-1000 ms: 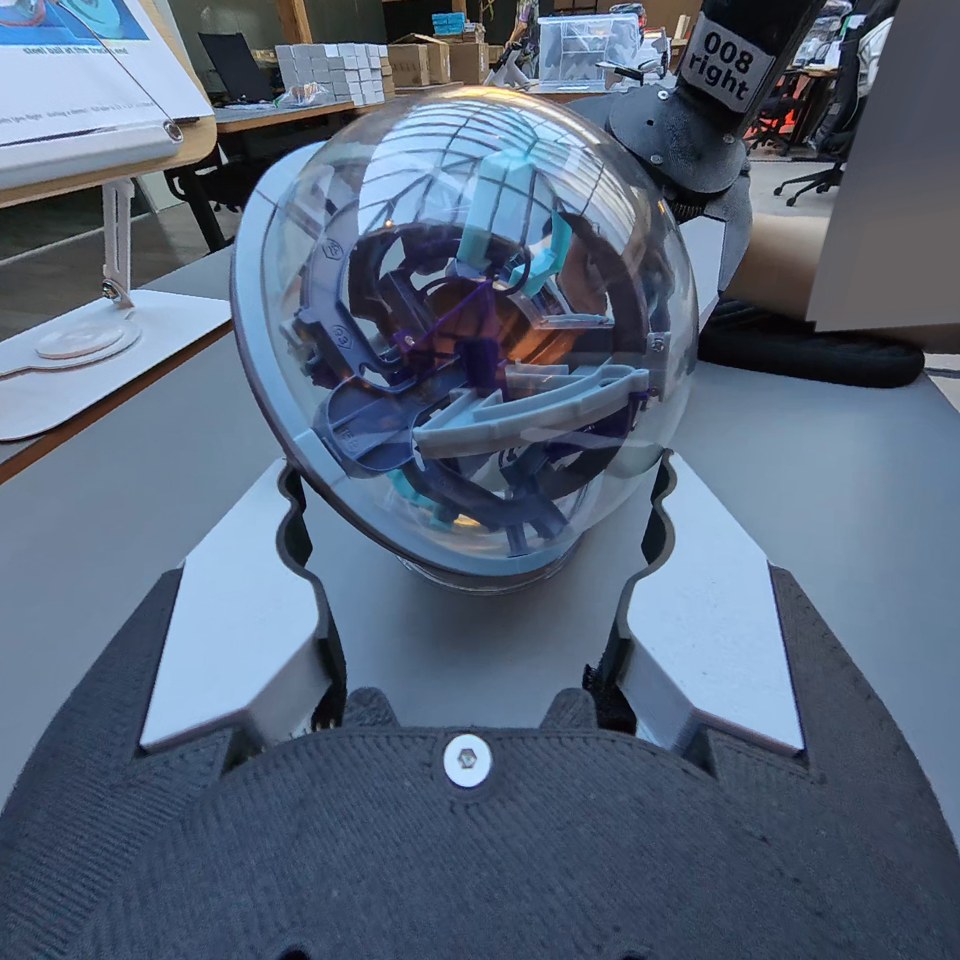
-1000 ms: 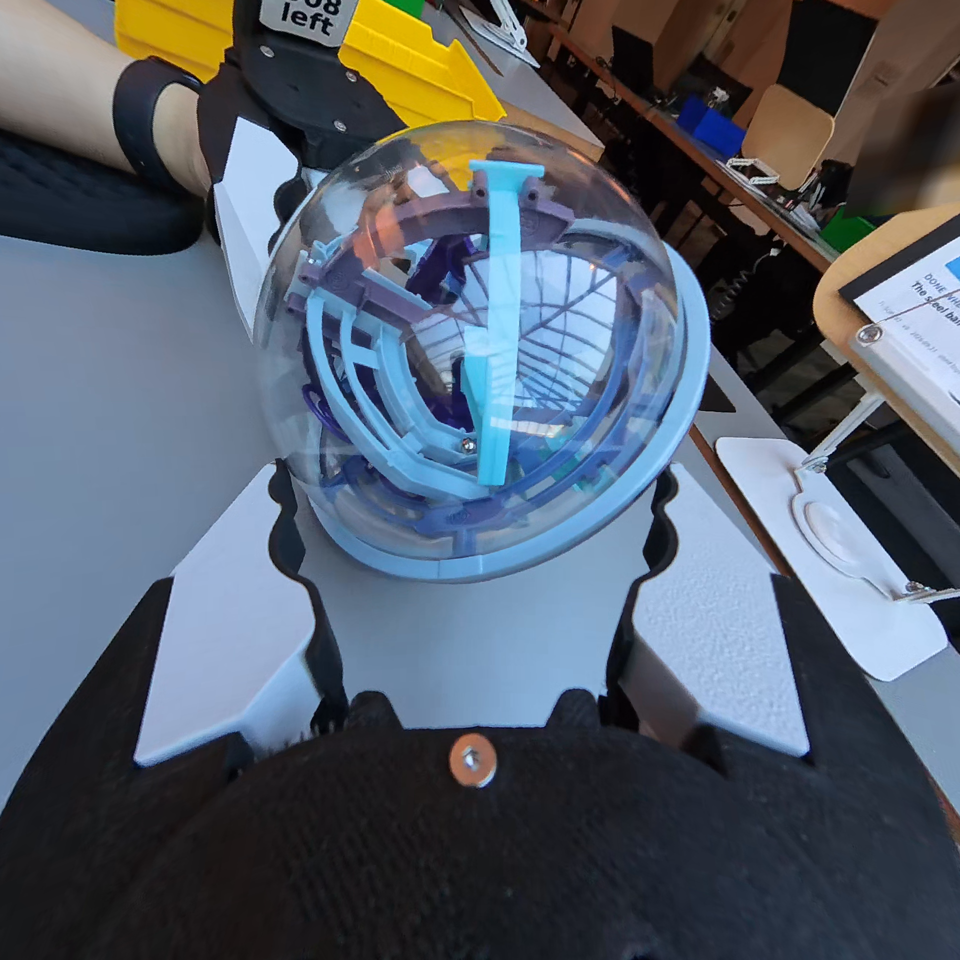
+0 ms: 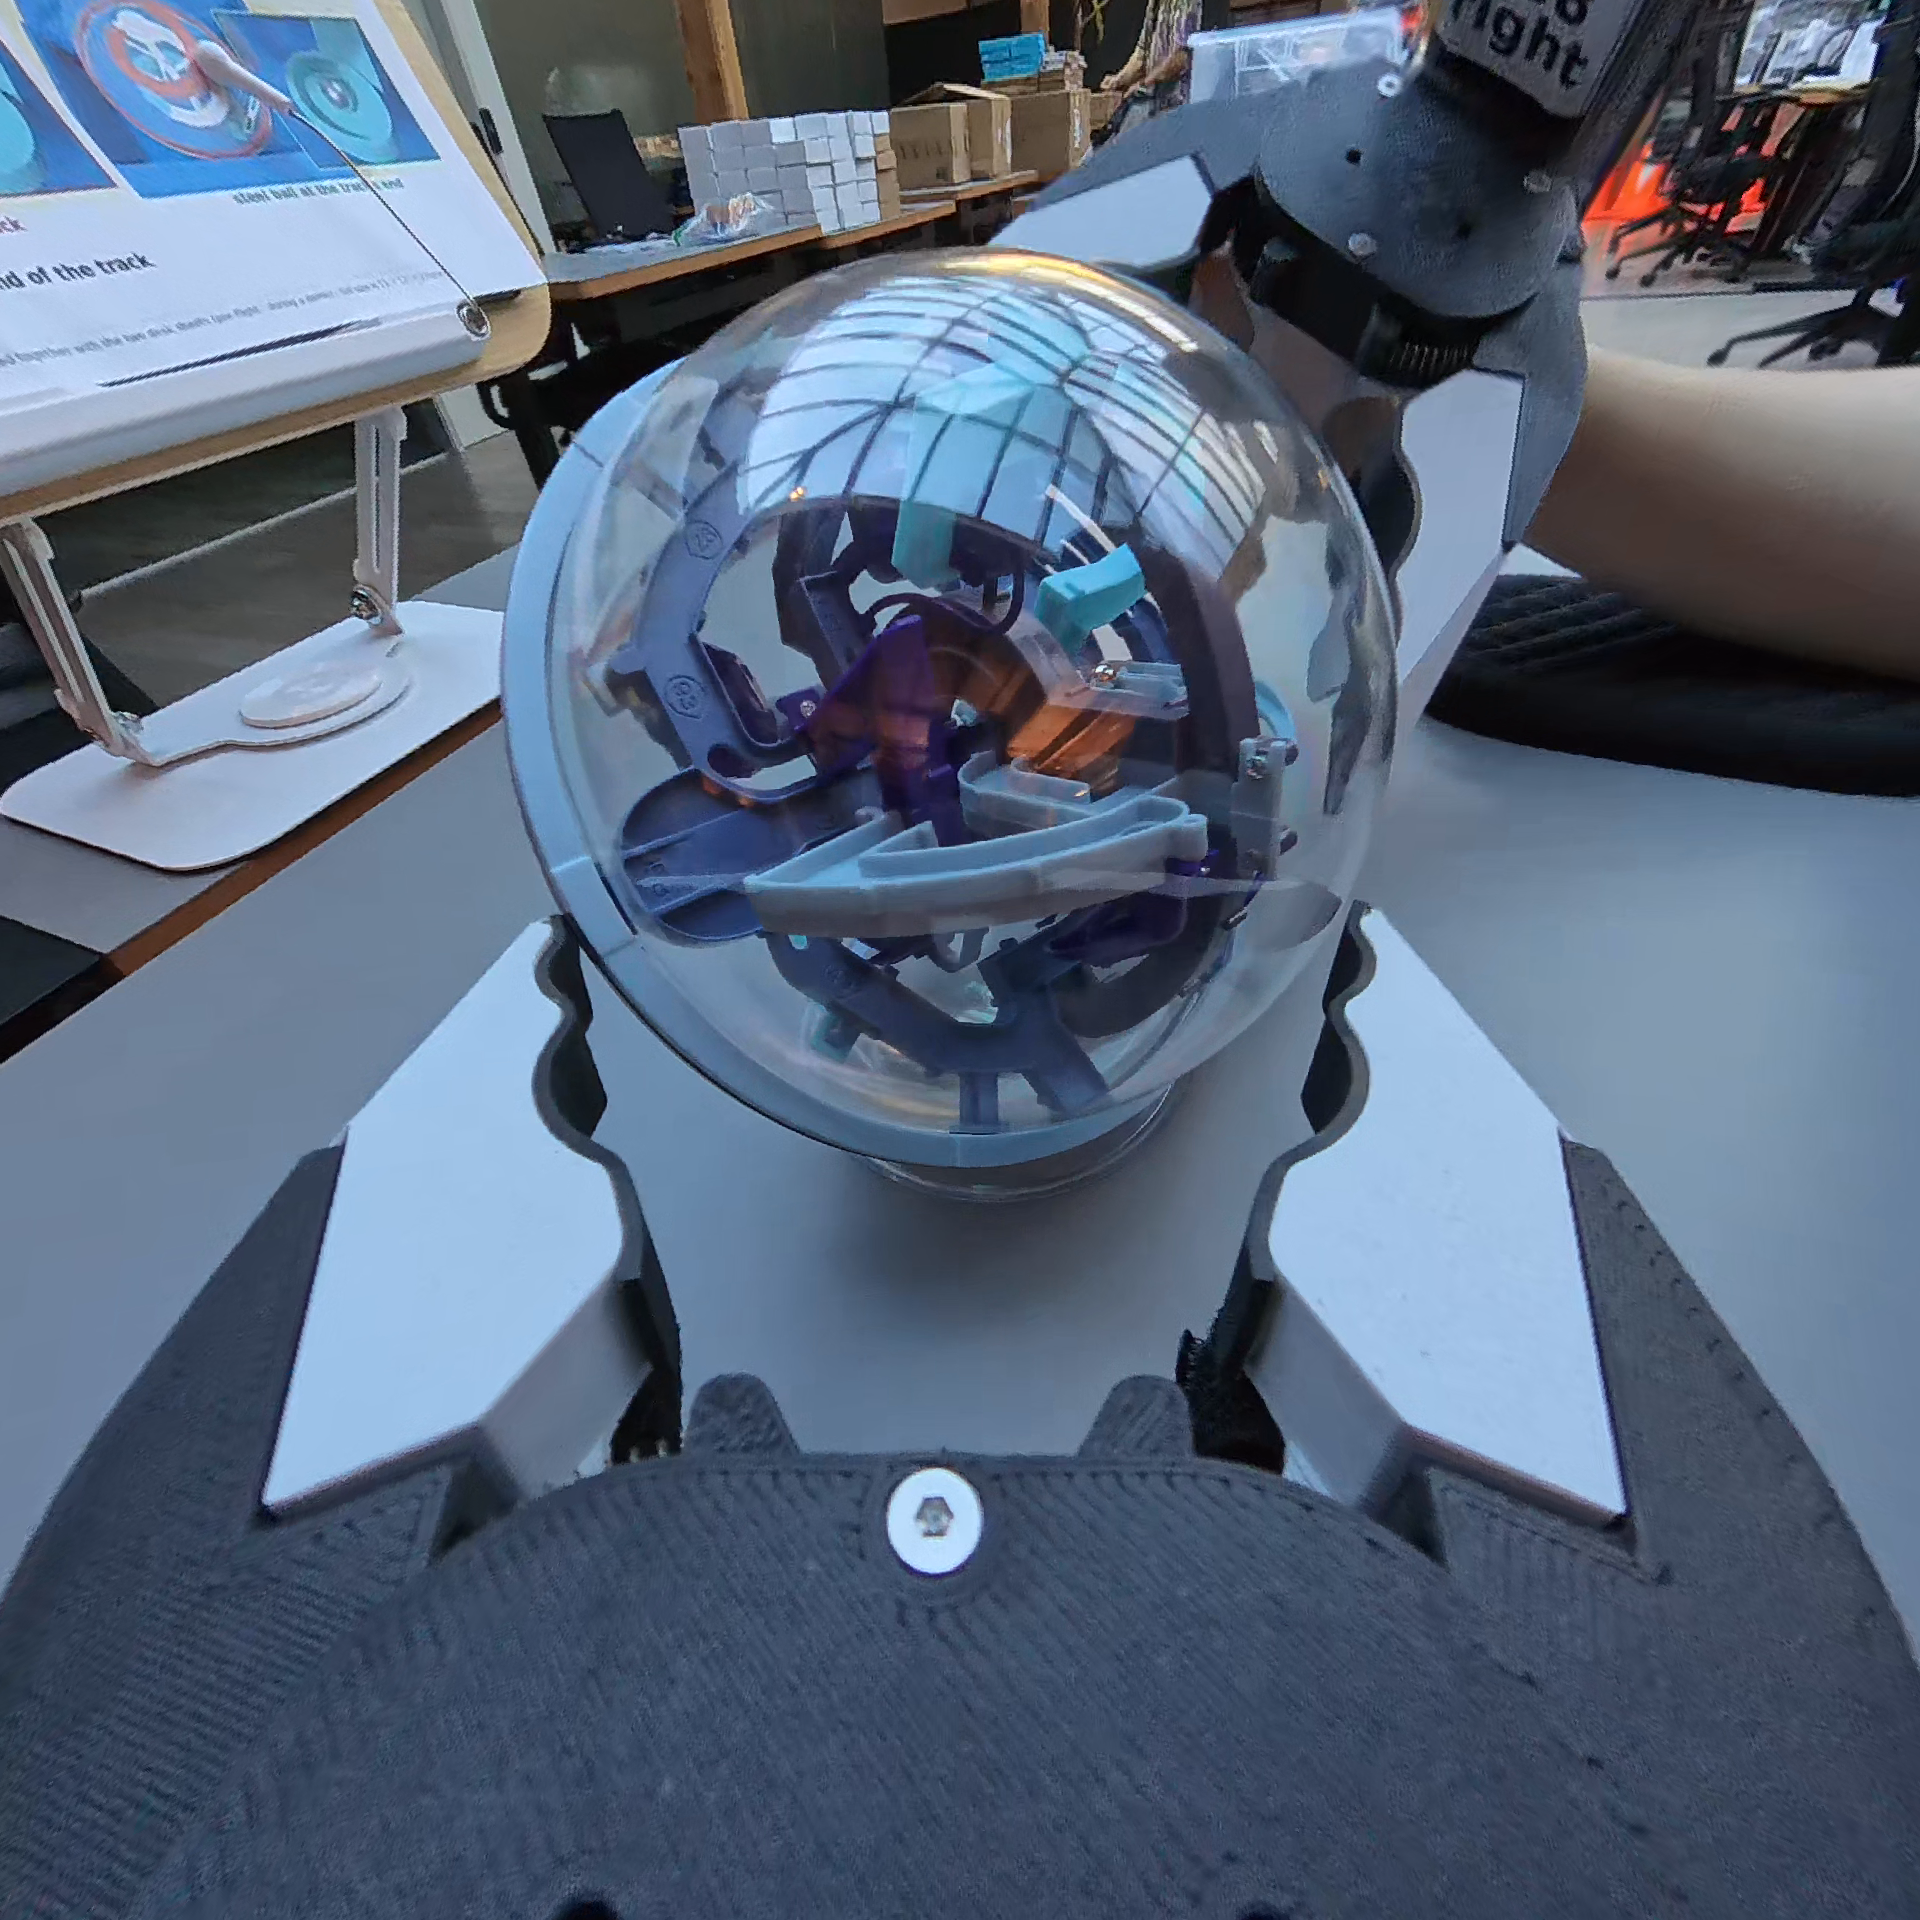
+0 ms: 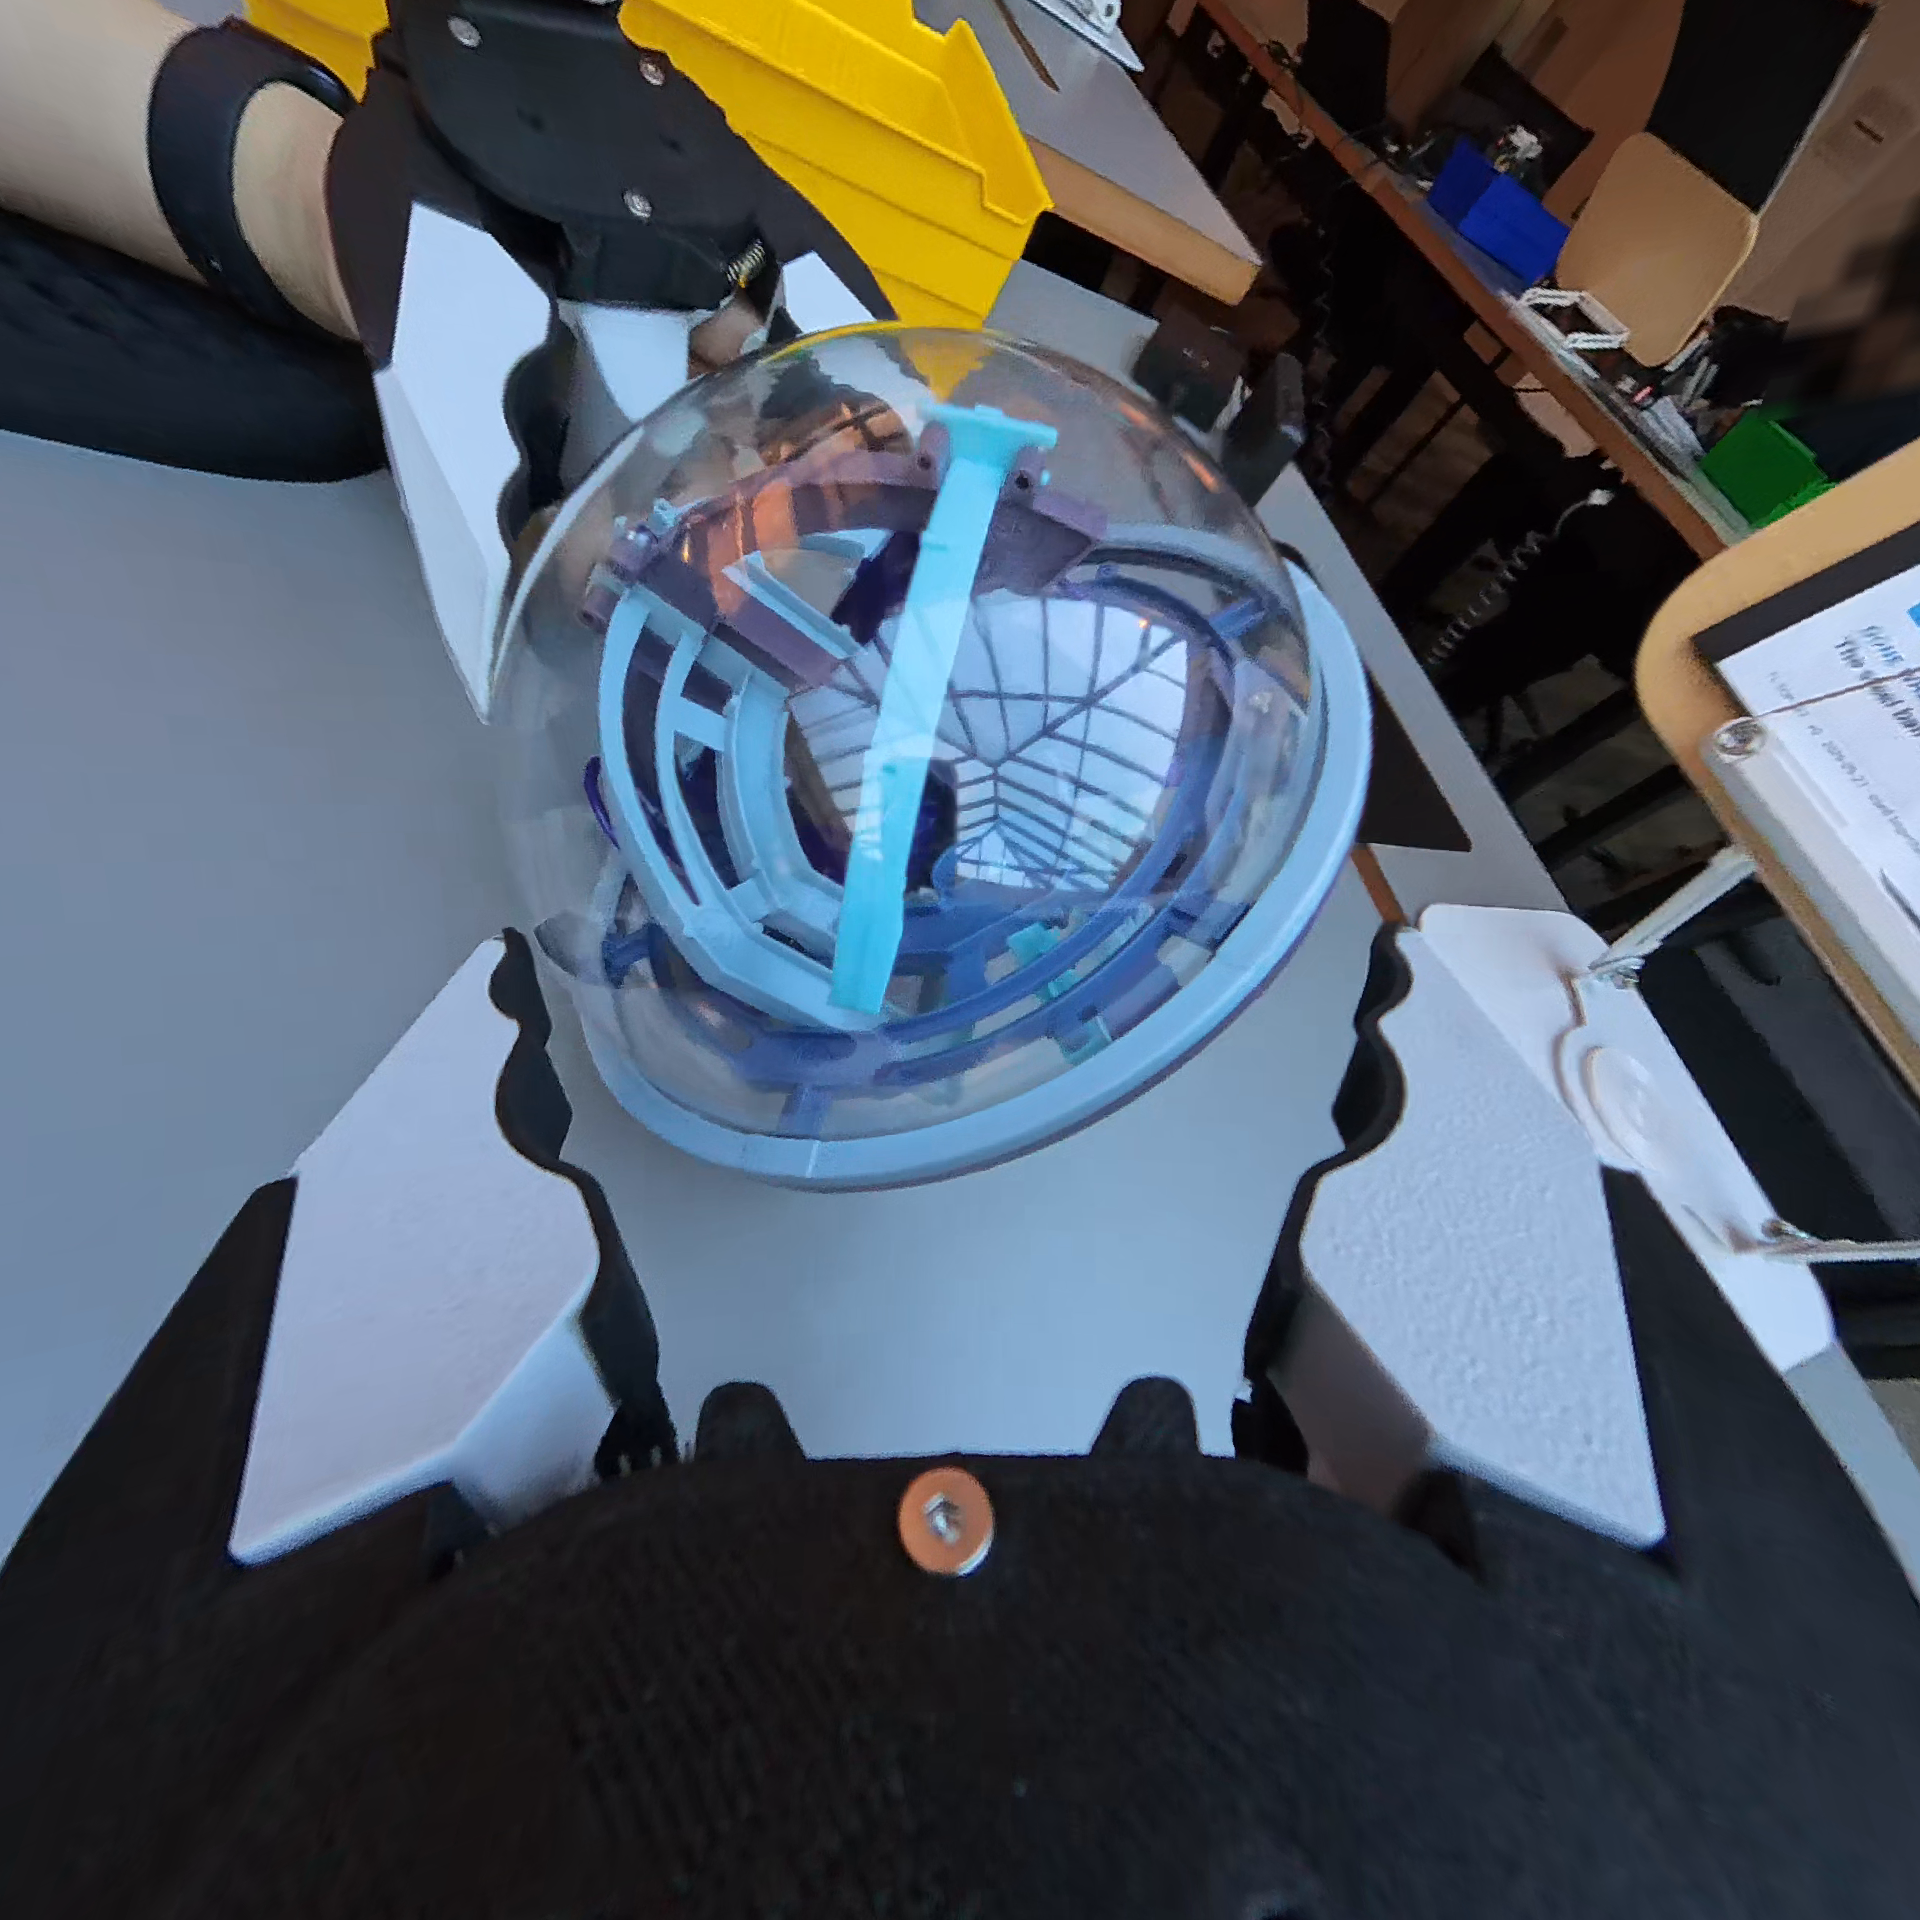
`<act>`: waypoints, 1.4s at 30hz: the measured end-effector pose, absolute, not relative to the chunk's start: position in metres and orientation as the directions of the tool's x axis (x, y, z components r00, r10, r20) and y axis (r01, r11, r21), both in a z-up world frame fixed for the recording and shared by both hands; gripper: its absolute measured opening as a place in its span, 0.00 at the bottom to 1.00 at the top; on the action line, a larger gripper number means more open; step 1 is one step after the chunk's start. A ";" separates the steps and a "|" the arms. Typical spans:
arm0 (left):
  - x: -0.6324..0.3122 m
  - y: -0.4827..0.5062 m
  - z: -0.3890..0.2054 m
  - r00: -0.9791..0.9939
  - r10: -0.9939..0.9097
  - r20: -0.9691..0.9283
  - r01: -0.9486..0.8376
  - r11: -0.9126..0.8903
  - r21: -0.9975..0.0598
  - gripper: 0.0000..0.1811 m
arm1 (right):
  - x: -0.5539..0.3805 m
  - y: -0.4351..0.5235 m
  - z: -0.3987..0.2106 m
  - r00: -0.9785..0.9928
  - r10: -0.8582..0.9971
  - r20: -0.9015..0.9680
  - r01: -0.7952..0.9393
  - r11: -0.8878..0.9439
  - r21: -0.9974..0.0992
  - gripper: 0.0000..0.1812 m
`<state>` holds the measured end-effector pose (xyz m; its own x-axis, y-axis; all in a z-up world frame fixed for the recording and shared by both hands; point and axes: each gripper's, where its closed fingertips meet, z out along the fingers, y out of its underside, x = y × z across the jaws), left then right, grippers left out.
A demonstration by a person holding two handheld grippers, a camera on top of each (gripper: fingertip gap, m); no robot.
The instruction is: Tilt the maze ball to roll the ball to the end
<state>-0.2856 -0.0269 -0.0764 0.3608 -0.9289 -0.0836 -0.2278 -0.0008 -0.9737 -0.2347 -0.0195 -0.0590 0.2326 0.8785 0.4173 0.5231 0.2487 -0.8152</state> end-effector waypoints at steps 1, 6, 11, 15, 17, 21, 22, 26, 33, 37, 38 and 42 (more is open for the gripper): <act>-0.285 -0.026 -0.078 0.365 -0.927 -0.091 -0.236 0.003 -0.972 0.76 | -0.235 -0.019 -0.059 0.216 0.895 0.391 0.525 0.231 -0.819 0.84; -0.284 -0.024 -0.079 0.371 -0.922 -0.111 -0.249 0.017 -0.968 0.77 | -0.240 -0.021 -0.065 0.181 0.922 0.343 0.531 0.202 -0.823 0.78; -0.288 -0.024 -0.080 0.346 -0.935 -0.077 -0.238 -0.008 -0.971 0.75 | -0.241 -0.022 -0.065 0.236 0.912 0.335 0.524 0.171 -0.834 0.78; -0.295 -0.022 -0.082 0.343 -0.937 -0.062 -0.242 -0.025 -0.970 0.74 | -0.238 -0.024 -0.065 0.282 0.894 0.348 0.532 0.156 -0.832 0.76; -0.299 -0.021 -0.082 0.344 -0.938 -0.048 -0.240 -0.038 -0.970 0.75 | -0.235 -0.026 -0.067 0.295 0.888 0.354 0.546 0.147 -0.825 0.76; -0.304 -0.019 -0.084 0.341 -0.940 -0.031 -0.244 -0.057 -0.968 0.74 | -0.233 -0.030 -0.067 0.304 0.881 0.363 0.564 0.141 -0.814 0.76; -0.305 -0.018 -0.084 0.342 -0.939 -0.028 -0.243 -0.060 -0.968 0.74 | -0.232 -0.031 -0.068 0.306 0.881 0.361 0.566 0.137 -0.813 0.76; -0.307 -0.019 -0.082 0.337 -0.942 -0.008 -0.232 -0.075 -0.970 0.73 | -0.229 -0.033 -0.070 0.304 0.882 0.361 0.572 0.134 -0.809 0.76; -0.296 -0.030 -0.076 0.298 -0.954 0.022 -0.202 -0.086 -0.976 0.74 | -0.234 -0.028 -0.075 0.257 0.910 0.325 0.536 0.146 -0.831 0.80; -0.287 -0.029 -0.082 0.332 -0.943 -0.004 -0.226 -0.076 -0.971 0.77 | -0.237 -0.026 -0.074 0.254 0.920 0.300 0.501 0.141 -0.854 0.81; -0.286 -0.027 -0.083 0.343 -0.939 -0.009 -0.228 -0.074 -0.971 0.77 | -0.237 -0.027 -0.073 0.254 0.919 0.301 0.501 0.141 -0.854 0.81; -0.287 -0.025 -0.086 0.335 -0.942 0.010 -0.236 -0.094 -0.967 0.76 | -0.234 -0.033 -0.071 0.259 0.920 0.294 0.504 0.131 -0.854 0.80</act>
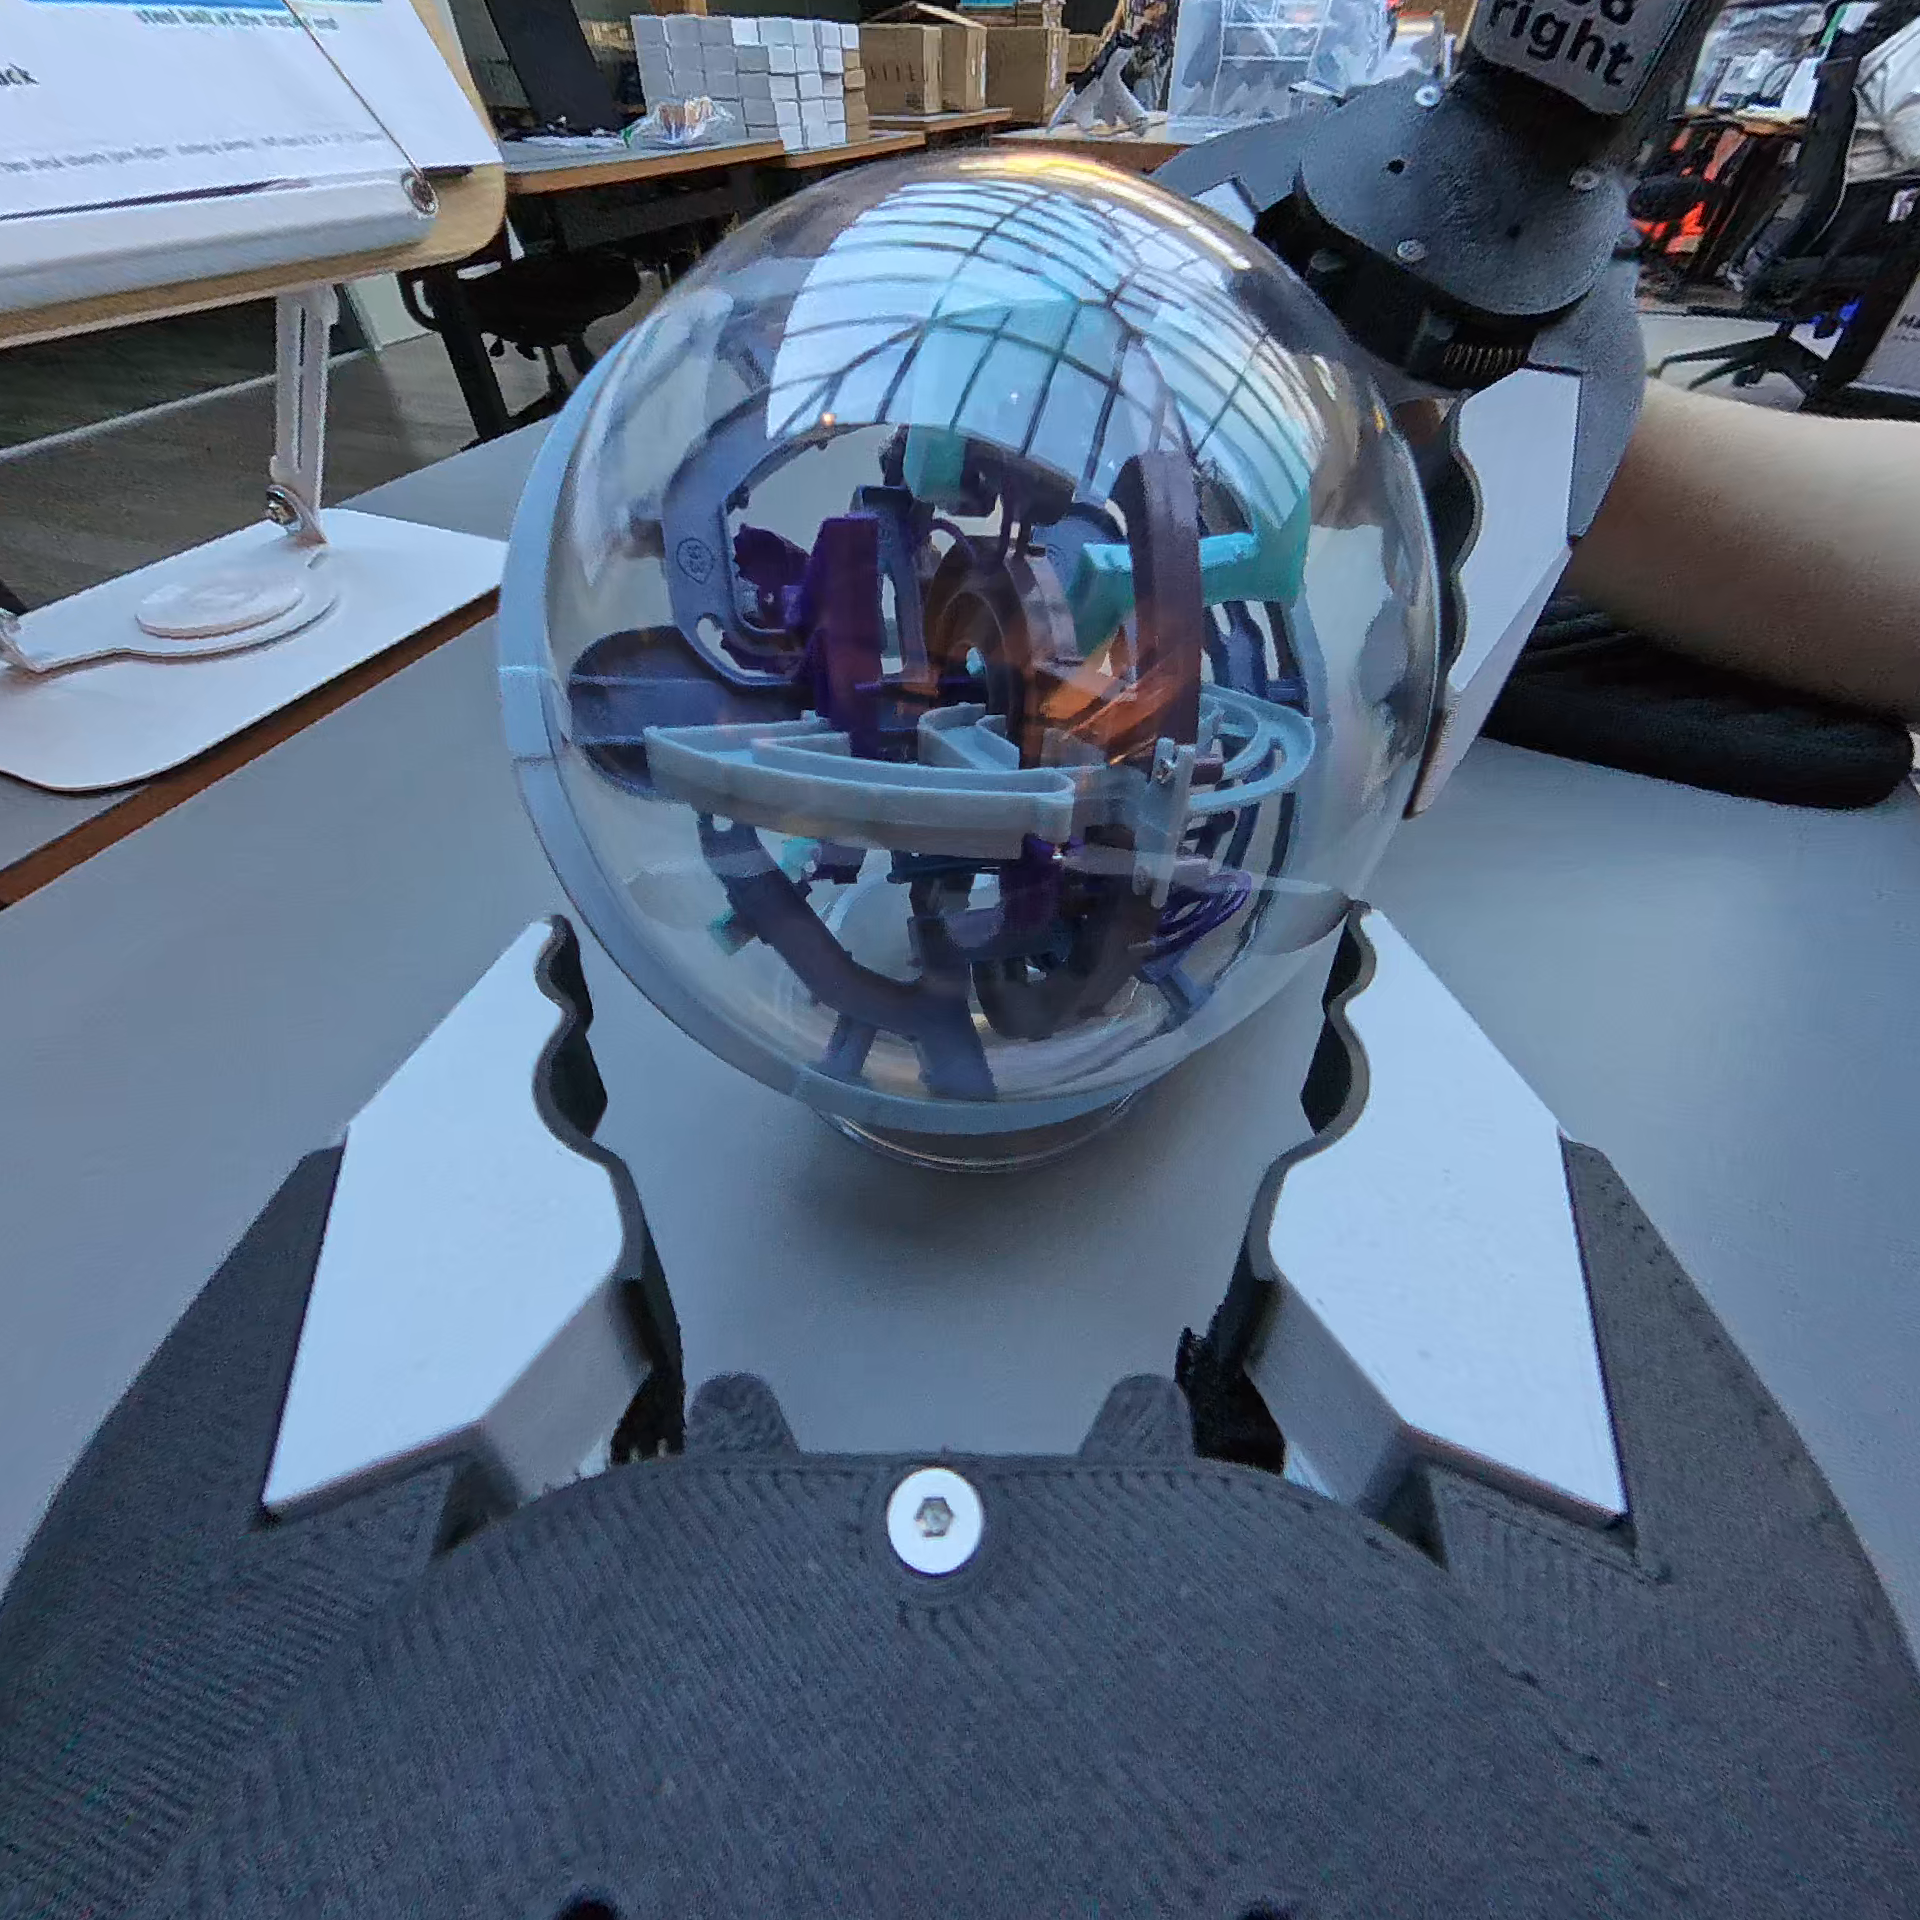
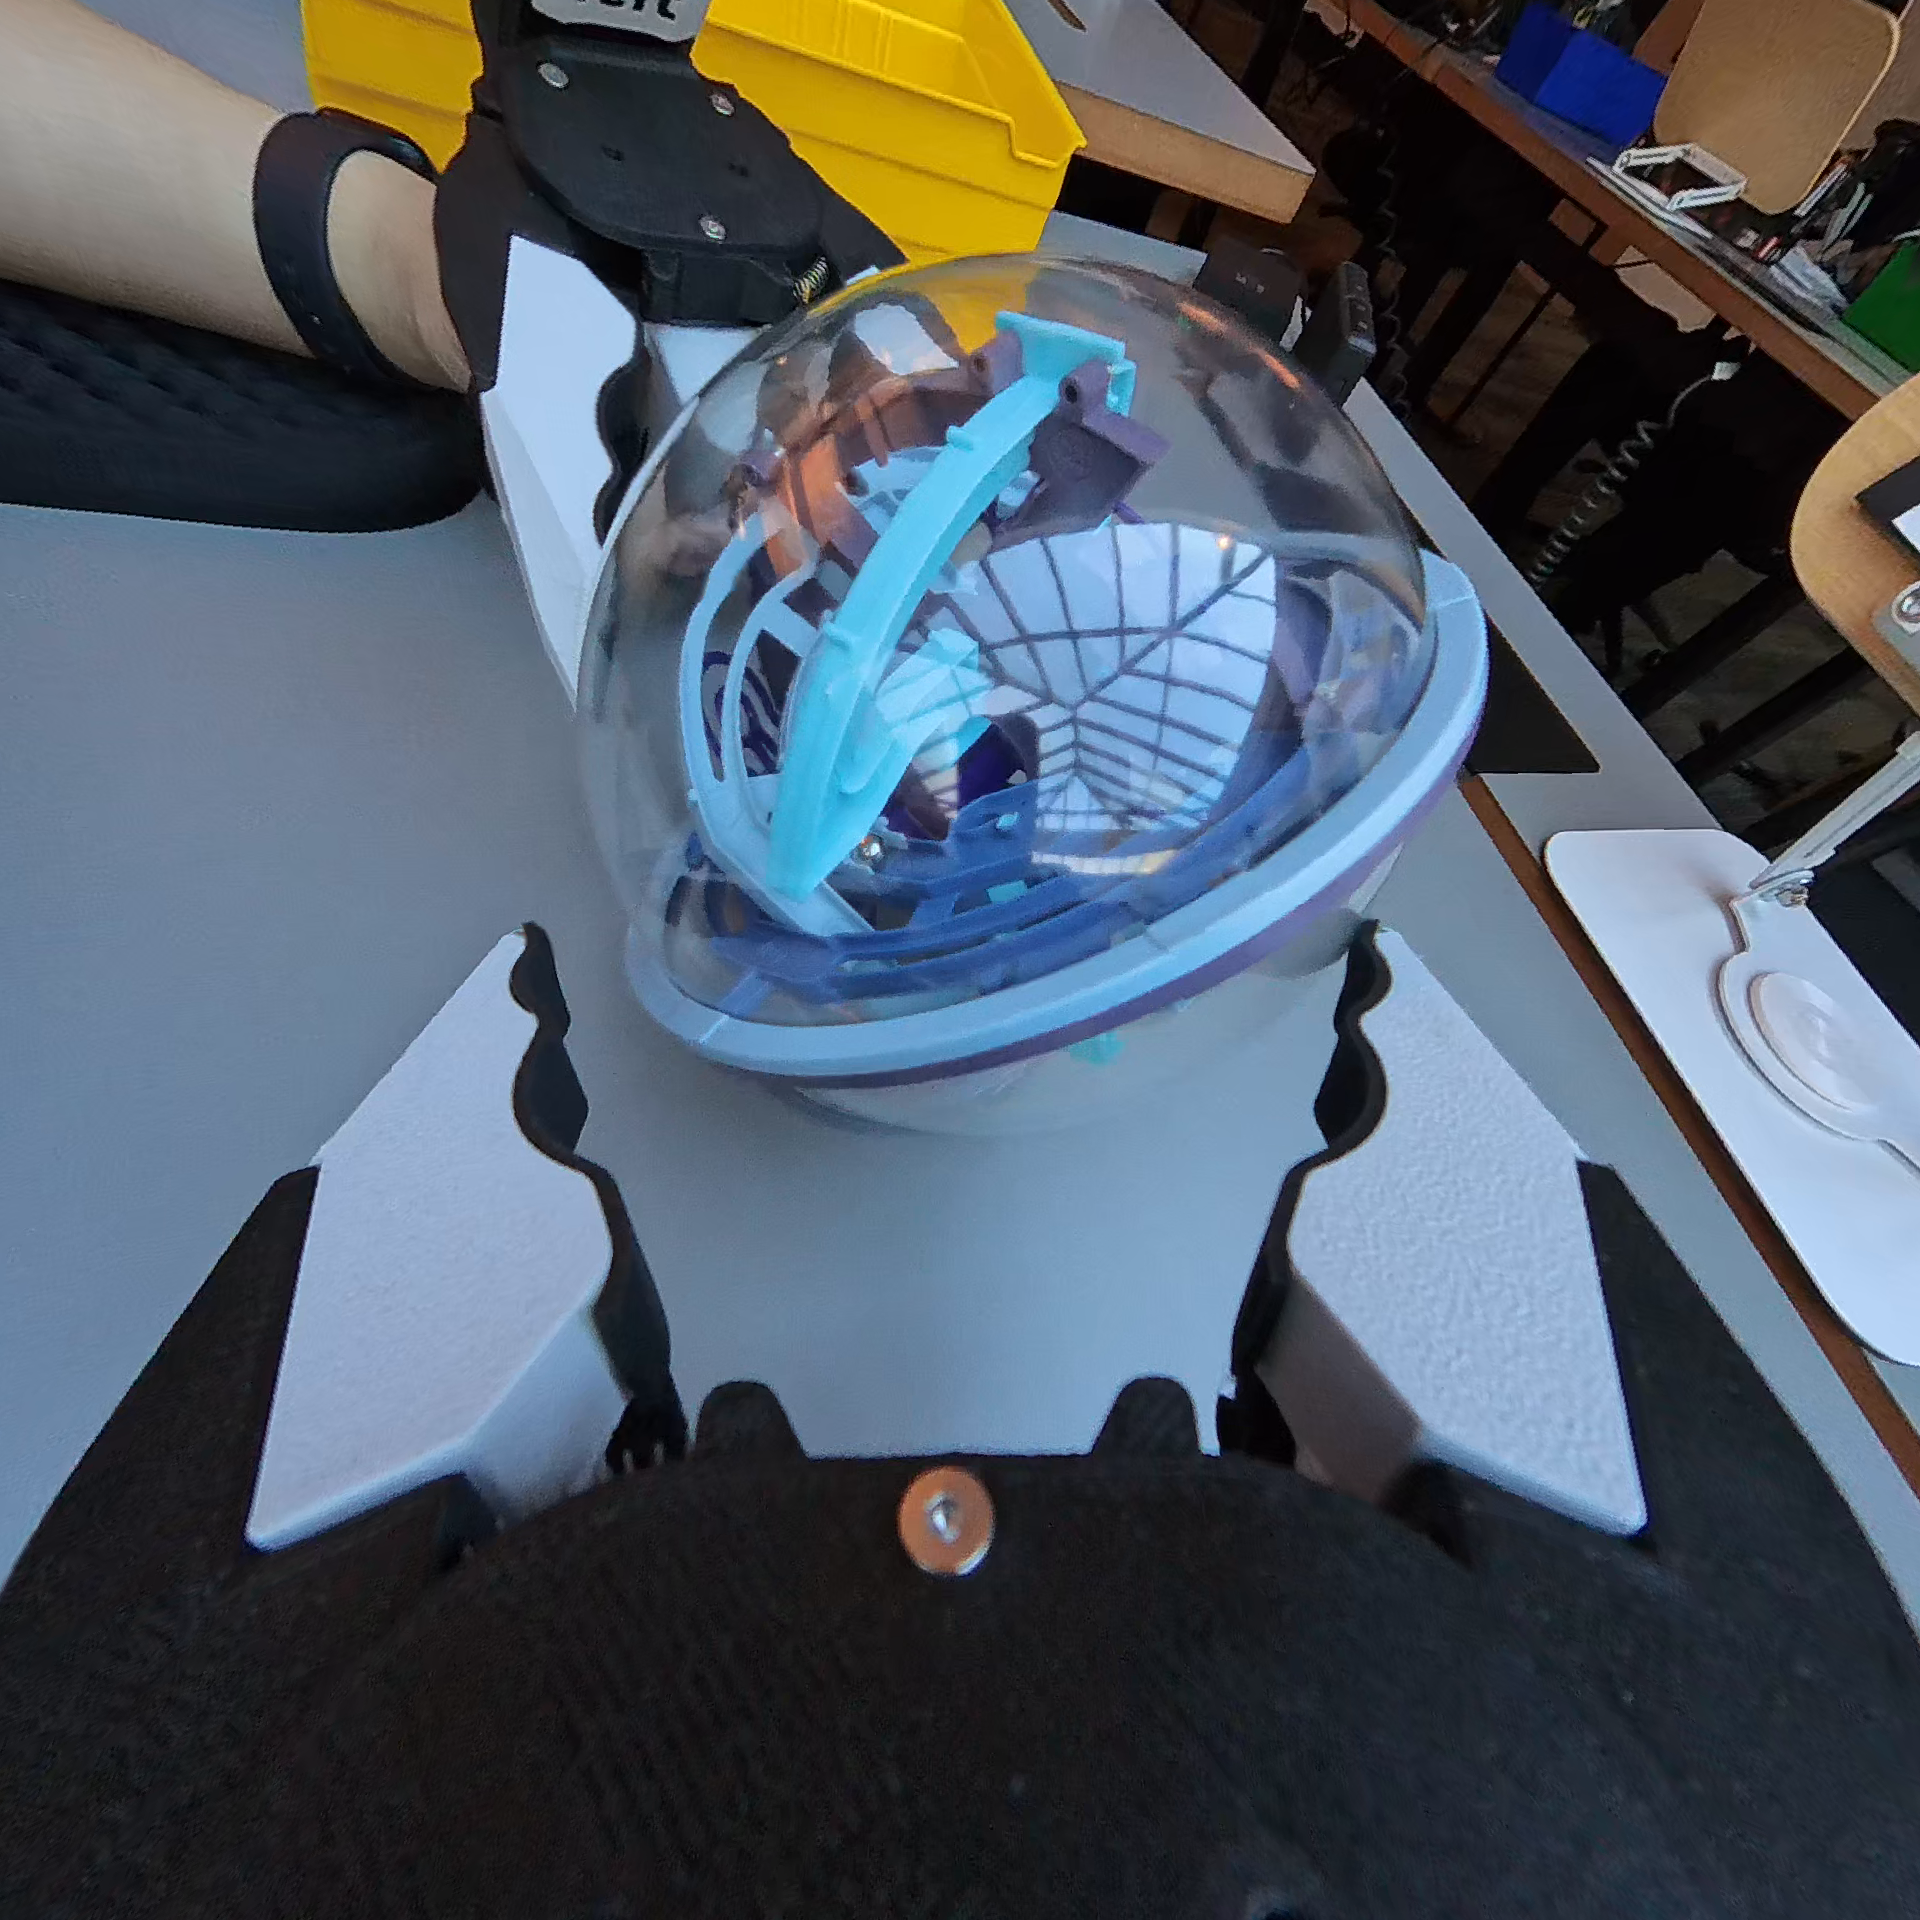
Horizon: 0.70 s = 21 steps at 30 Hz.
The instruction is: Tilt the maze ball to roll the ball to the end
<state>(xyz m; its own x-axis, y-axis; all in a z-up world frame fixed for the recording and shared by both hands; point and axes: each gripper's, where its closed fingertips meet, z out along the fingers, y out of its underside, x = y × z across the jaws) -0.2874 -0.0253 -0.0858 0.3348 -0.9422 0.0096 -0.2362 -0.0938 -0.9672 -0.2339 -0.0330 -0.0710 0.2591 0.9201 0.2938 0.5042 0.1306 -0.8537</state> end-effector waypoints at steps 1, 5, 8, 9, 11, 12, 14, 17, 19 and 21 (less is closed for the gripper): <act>-0.289 -0.025 -0.087 0.333 -0.943 0.020 -0.240 -0.105 -0.965 0.76 | -0.233 -0.035 -0.070 0.259 0.921 0.291 0.502 0.129 -0.855 0.80; -0.296 -0.023 -0.086 0.334 -0.942 0.031 -0.240 -0.116 -0.964 0.77 | -0.230 -0.039 -0.071 0.260 0.924 0.281 0.508 0.116 -0.853 0.79; -0.299 -0.022 -0.085 0.331 -0.943 0.028 -0.239 -0.113 -0.964 0.77 | -0.228 -0.041 -0.072 0.252 0.922 0.292 0.527 0.122 -0.841 0.79; -0.300 -0.022 -0.085 0.328 -0.944 0.032 -0.237 -0.115 -0.965 0.76 | -0.227 -0.041 -0.072 0.250 0.921 0.297 0.534 0.125 -0.836 0.78; -0.301 -0.024 -0.082 0.310 -0.950 0.040 -0.223 -0.113 -0.968 0.74 | -0.226 -0.039 -0.070 0.250 0.920 0.301 0.531 0.130 -0.837 0.76; -0.300 -0.026 -0.080 0.302 -0.952 0.047 -0.210 -0.114 -0.971 0.73 | -0.226 -0.037 -0.068 0.255 0.919 0.300 0.521 0.131 -0.844 0.76; -0.297 -0.028 -0.078 0.295 -0.954 0.062 -0.195 -0.124 -0.973 0.75 | -0.228 -0.032 -0.065 0.261 0.921 0.288 0.498 0.127 -0.858 0.79; -0.290 -0.029 -0.082 0.306 -0.950 0.056 -0.215 -0.127 -0.968 0.77 | -0.238 -0.029 -0.062 0.230 0.939 0.257 0.459 0.128 -0.879 0.84; -0.287 -0.028 -0.086 0.323 -0.945 0.051 -0.227 -0.130 -0.965 0.77 | -0.245 -0.029 -0.064 0.214 0.951 0.223 0.446 0.108 -0.889 0.84; -0.285 -0.028 -0.088 0.323 -0.945 0.056 -0.230 -0.136 -0.964 0.77 | -0.247 -0.028 -0.064 0.220 0.951 0.216 0.435 0.102 -0.895 0.84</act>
